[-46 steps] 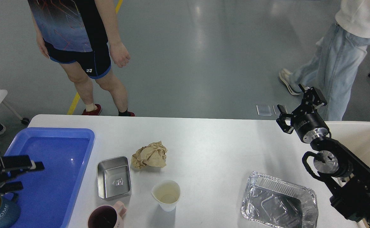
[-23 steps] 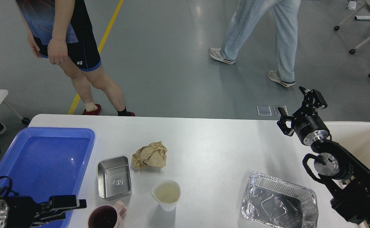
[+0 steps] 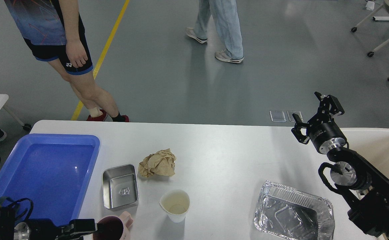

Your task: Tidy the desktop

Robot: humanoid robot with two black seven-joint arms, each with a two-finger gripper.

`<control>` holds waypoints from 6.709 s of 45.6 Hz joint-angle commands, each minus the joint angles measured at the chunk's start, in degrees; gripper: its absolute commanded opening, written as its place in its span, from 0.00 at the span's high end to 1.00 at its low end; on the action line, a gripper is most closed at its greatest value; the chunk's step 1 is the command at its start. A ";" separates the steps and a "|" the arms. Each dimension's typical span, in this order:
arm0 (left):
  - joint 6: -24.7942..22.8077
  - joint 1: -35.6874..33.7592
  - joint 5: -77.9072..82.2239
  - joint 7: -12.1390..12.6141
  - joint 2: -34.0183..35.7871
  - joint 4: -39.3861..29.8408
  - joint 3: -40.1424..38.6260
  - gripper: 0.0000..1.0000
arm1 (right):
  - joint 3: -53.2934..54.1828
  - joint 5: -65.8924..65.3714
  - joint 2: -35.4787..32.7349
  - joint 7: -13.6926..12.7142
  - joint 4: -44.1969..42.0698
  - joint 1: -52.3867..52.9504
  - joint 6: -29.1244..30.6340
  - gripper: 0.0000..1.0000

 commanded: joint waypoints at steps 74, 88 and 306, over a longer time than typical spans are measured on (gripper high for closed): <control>-1.28 -2.53 -0.64 7.26 -1.38 -0.19 0.11 0.99 | 0.10 0.00 0.09 0.00 -0.18 -1.07 0.00 0.00; -14.03 -11.32 -2.65 6.30 9.42 -1.60 -3.83 0.98 | 0.10 0.00 0.00 0.00 -0.18 -0.99 0.00 0.00; -2.09 -15.63 -5.30 14.56 -18.52 22.57 -2.18 0.09 | -0.34 -0.53 -1.05 0.00 5.89 -2.39 -0.53 0.00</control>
